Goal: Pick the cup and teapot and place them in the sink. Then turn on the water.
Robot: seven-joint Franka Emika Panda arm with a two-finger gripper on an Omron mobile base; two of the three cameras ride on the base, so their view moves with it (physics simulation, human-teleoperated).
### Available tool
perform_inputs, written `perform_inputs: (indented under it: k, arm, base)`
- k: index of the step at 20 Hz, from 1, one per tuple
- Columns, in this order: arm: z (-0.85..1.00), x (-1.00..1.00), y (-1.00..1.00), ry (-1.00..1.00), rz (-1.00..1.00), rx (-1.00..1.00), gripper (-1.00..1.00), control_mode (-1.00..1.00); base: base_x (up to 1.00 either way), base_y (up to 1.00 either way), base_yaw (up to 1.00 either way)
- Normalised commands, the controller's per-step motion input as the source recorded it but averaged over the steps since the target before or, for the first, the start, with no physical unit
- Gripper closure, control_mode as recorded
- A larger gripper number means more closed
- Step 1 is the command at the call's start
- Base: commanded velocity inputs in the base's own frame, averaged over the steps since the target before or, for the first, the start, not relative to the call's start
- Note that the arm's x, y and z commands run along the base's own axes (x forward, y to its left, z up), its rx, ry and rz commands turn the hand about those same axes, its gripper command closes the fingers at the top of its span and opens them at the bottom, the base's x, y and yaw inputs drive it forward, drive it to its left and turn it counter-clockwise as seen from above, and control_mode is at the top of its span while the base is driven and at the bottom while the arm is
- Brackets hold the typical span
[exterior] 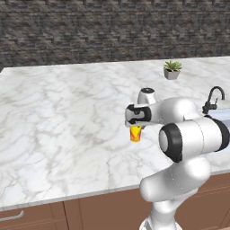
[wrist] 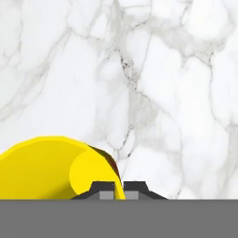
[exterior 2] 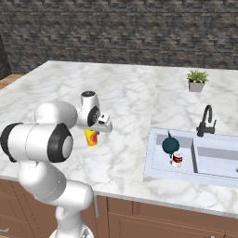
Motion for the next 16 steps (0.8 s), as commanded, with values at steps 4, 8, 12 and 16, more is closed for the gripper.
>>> perform_inputs:
  k: [4,8,12,16]
  arm:
    - [0.28,0.0,0.0,-0.01,0.0,0.0,1.0,-1.0]
    - [0.29,-0.02,0.0,0.0,0.0,0.0,1.0,-1.0]
    - [0.26,-0.09,0.0,0.0,0.0,0.0,1.0,-1.0]
    - [0.07,-0.06,-0.02,0.0,0.0,0.0,1.0,-1.0]
  base:
    - [0.0,0.0,0.0]
    - [0.0,0.0,0.0]
    - [0.0,0.0,0.0]
    - [0.0,0.0,0.0]
